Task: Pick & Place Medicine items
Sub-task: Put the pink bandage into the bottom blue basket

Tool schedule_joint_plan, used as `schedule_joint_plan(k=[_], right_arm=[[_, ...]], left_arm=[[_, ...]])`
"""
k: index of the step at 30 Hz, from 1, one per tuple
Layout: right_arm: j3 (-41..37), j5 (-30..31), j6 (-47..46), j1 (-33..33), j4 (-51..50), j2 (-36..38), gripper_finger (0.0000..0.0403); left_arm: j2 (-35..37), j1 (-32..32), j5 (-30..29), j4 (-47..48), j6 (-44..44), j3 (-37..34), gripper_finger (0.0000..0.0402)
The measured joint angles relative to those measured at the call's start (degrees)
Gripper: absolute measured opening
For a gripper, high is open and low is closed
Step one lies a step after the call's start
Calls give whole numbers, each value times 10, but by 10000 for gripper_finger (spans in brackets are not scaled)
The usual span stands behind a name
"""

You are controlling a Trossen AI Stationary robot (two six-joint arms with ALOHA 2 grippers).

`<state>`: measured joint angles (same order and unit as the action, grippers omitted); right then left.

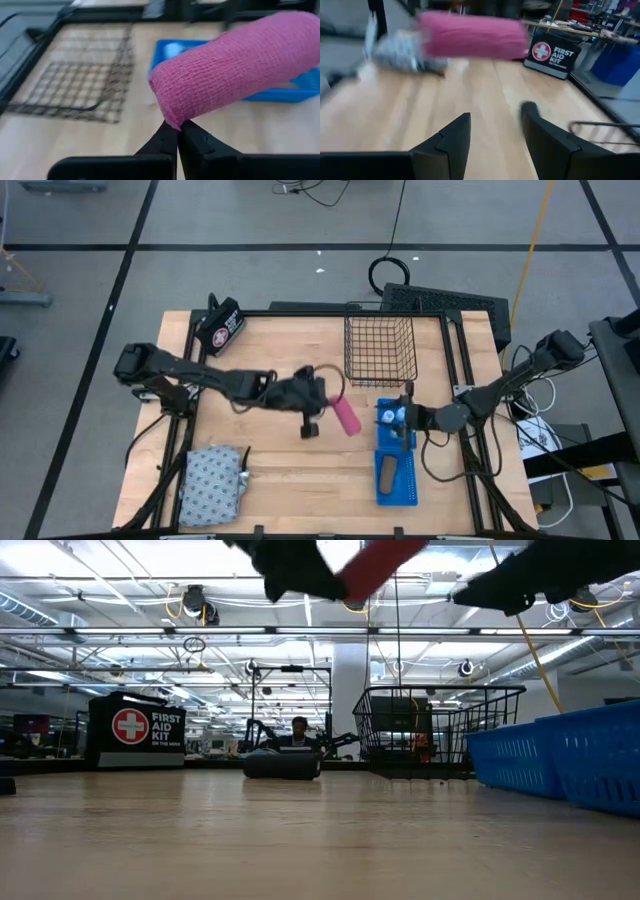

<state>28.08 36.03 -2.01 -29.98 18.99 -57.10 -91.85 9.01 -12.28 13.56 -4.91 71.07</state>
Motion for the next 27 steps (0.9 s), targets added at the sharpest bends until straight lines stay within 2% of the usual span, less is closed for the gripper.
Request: schedule_joint_plan(k=[4, 12, 15, 19, 27], right_arm=[[0, -15, -91, 12, 107, -38, 169], [0, -147, -276, 51, 240, -115, 169], [0, -187, -297, 60, 317, -153, 174], [0, -229, -306, 71, 396, -191, 203], [22, -228, -365, 75, 408, -243, 266]], left_arm=[[0, 45, -29, -29, 5, 0, 6], [0, 89, -95, -38, 12, 0, 4], [0, 98, -112, -27, 25, 0, 5], [0, 106, -134, -22, 41, 0, 3], [0, 110, -138, -22, 18, 0, 3]])
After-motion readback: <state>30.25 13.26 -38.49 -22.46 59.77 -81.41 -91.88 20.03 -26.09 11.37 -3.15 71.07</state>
